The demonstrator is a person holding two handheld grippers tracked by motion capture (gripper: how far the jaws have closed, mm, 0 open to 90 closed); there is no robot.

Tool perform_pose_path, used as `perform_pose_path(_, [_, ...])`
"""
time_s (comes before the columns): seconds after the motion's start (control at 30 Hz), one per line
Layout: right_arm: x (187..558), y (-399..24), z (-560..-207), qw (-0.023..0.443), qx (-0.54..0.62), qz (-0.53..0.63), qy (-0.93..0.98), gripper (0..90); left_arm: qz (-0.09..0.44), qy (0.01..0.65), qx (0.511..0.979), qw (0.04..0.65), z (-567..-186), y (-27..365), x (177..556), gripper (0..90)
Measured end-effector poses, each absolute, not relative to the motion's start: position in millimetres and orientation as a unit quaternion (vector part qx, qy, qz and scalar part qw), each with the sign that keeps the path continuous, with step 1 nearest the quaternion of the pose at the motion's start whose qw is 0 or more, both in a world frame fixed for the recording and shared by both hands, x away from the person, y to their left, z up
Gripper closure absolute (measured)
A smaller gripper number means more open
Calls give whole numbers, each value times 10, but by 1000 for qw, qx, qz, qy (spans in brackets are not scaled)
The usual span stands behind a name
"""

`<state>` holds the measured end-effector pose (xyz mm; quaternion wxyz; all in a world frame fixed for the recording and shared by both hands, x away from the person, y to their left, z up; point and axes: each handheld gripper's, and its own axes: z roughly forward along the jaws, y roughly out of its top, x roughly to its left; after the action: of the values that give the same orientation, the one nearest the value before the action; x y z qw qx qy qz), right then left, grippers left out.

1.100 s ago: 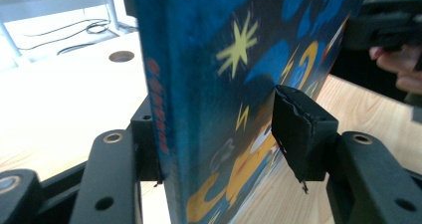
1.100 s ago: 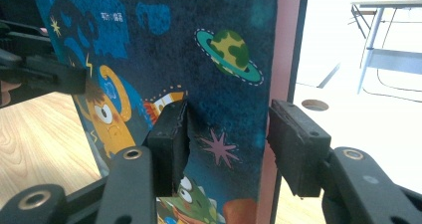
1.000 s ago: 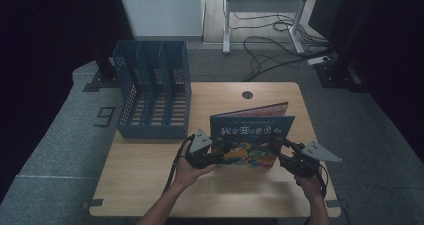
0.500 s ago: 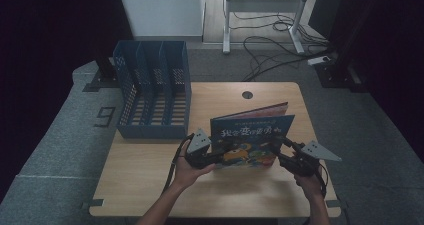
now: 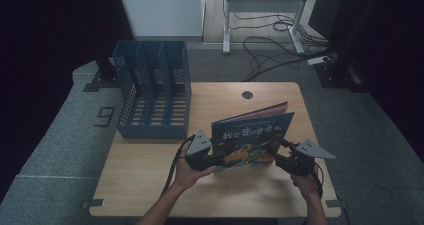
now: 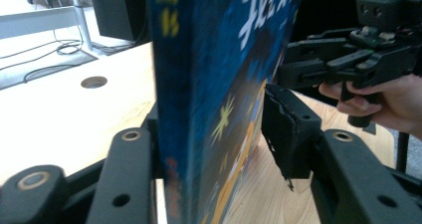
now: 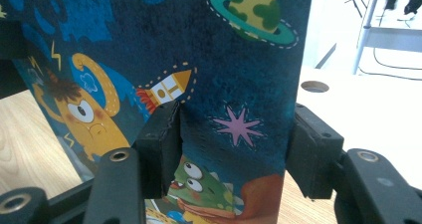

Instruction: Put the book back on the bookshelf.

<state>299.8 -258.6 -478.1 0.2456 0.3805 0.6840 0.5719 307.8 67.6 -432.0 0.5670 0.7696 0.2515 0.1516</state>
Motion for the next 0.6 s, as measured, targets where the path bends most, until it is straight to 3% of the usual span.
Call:
perform_pose_path(0.37, [3015, -2529, -4786, 244, 386, 575, 679, 404, 142, 254, 755, 588, -4221, 708, 3053, 503])
perform_pose_path(0.6, [3065, -2444, -4800, 237, 377, 585, 678, 391, 155, 259, 752, 585, -4176, 774, 3026, 553])
